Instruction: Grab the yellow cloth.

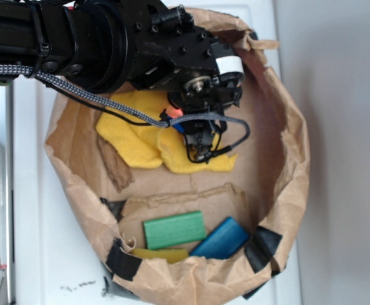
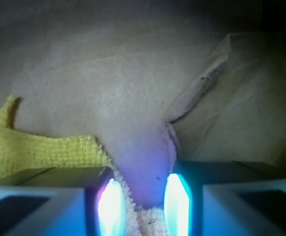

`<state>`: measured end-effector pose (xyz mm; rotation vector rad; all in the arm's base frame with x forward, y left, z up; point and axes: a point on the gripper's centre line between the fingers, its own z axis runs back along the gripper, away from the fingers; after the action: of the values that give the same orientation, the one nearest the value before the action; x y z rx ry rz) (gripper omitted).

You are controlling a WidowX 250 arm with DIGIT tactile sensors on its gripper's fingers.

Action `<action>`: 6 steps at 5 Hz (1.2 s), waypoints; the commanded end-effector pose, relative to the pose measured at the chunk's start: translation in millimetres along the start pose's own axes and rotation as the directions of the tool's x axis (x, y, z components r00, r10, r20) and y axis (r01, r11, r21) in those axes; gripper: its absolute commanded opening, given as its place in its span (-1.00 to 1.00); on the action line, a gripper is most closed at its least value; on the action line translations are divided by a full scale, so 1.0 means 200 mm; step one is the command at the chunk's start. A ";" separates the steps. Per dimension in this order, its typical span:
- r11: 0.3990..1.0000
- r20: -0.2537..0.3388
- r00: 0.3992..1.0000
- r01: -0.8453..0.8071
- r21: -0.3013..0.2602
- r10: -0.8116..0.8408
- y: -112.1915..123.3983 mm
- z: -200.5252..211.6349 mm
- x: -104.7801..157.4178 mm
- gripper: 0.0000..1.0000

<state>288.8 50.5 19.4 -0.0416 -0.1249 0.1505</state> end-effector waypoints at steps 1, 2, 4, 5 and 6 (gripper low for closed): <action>0.996 -0.020 1.000 0.014 -0.087 -0.016 -0.01 0.25 -0.01 -1.00; 0.991 -0.038 0.999 0.000 -0.132 -0.005 -0.01 0.41 -0.03 -1.00; 0.985 -0.095 0.995 0.016 -0.171 -0.033 0.02 0.51 -0.07 -1.00; 0.980 -0.095 0.994 0.034 -0.196 -0.054 0.05 0.54 -0.10 -1.00; 0.978 -0.099 0.994 0.034 -0.208 -0.056 0.06 0.58 -0.11 -1.00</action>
<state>247.1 49.6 113.2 -0.2700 0.0276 0.0749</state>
